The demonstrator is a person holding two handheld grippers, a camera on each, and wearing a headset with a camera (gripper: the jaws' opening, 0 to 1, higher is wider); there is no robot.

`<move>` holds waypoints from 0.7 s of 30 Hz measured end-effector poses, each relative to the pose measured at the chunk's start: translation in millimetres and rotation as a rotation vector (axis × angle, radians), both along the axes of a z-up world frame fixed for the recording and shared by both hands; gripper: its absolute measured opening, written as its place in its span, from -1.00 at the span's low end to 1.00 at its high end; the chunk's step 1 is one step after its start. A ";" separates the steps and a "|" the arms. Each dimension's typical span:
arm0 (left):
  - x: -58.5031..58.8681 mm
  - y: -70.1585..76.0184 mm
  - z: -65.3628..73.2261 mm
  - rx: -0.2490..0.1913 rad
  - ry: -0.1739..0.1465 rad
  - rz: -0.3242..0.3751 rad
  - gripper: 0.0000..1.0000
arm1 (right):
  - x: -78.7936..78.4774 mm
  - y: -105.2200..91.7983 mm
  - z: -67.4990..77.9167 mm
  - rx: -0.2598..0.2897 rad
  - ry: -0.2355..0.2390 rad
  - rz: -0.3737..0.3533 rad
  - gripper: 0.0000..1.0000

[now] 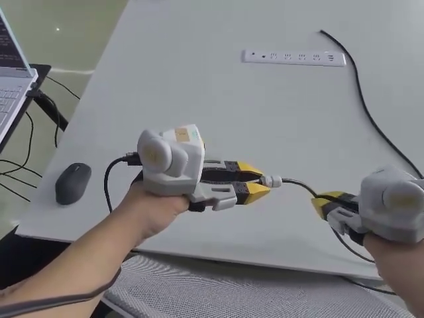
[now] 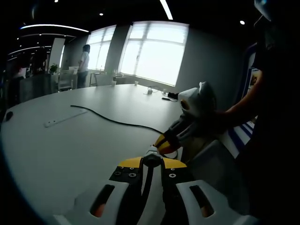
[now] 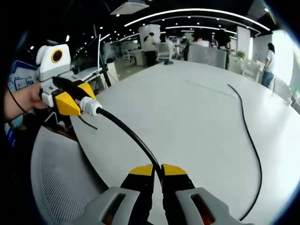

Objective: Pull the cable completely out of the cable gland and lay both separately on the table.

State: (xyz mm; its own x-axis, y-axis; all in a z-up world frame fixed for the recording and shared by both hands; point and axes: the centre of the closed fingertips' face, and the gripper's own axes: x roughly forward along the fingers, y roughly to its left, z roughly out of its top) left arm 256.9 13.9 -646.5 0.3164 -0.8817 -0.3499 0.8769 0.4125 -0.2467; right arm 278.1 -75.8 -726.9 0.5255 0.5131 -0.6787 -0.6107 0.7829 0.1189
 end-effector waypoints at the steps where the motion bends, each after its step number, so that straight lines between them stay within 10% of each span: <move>1: -0.3 0.6 -0.1 0.000 -0.001 0.001 -0.70 | -1.1 -0.5 -1.3 -0.004 0.006 -0.007 -1.00; 11: -3.2 3.2 -1.0 0.005 -0.001 0.004 -0.70 | -6.7 -3.3 -6.2 0.014 0.054 -0.080 -1.00; 21: -0.1 8.1 0.0 0.006 -0.005 0.013 -0.70 | -9.5 1.4 -3.3 -0.026 0.006 -0.021 -0.99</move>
State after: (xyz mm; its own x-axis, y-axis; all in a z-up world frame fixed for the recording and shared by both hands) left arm 256.9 22.0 -646.5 0.3294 -0.8756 -0.3534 0.8726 0.4252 -0.2402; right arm 268.7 -74.3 -730.2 0.5319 0.4842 -0.6947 -0.5935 0.7983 0.1020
